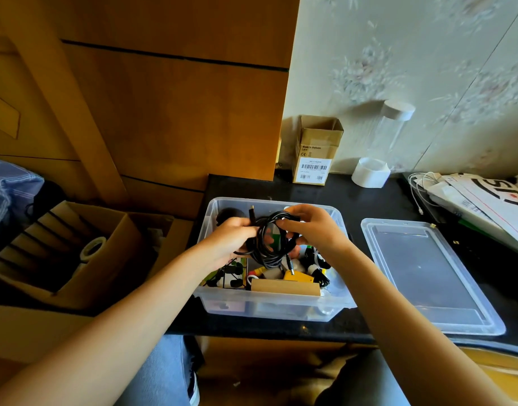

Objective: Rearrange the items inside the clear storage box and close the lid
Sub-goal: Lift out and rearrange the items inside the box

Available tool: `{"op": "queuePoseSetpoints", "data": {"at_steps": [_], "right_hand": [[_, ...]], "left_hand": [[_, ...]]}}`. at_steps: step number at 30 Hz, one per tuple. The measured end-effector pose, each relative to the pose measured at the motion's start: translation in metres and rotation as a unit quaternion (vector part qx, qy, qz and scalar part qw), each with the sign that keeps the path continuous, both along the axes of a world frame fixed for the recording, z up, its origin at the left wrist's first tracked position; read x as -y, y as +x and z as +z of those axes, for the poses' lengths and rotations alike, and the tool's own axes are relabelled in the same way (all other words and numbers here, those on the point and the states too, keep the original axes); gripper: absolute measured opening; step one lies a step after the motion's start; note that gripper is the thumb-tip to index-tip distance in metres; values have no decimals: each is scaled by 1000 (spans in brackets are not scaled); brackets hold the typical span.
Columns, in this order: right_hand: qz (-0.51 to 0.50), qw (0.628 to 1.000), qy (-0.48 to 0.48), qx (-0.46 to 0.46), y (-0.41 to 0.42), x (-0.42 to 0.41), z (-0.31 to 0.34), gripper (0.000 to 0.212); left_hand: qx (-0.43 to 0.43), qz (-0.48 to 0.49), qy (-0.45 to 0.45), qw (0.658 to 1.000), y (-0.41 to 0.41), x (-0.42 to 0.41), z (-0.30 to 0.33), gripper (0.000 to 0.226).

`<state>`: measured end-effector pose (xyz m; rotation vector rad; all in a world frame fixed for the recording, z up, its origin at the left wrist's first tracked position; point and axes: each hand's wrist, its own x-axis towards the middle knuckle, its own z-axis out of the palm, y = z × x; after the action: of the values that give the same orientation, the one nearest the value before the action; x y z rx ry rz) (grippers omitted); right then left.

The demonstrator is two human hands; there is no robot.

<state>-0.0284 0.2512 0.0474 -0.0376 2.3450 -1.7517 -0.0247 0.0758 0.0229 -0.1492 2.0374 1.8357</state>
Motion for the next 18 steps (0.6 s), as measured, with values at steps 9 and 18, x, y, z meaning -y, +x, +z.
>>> {"op": "queuePoseSetpoints", "data": {"at_steps": [9,18], "right_hand": [[17,972,-218,91,0,13,-3,23],[-80,991,-76,77,-15,-14,-21,10]], "left_hand": [[54,-57,184,980,3,0,2,38],[25,71,125,989,-21,3,-2,11]]}}
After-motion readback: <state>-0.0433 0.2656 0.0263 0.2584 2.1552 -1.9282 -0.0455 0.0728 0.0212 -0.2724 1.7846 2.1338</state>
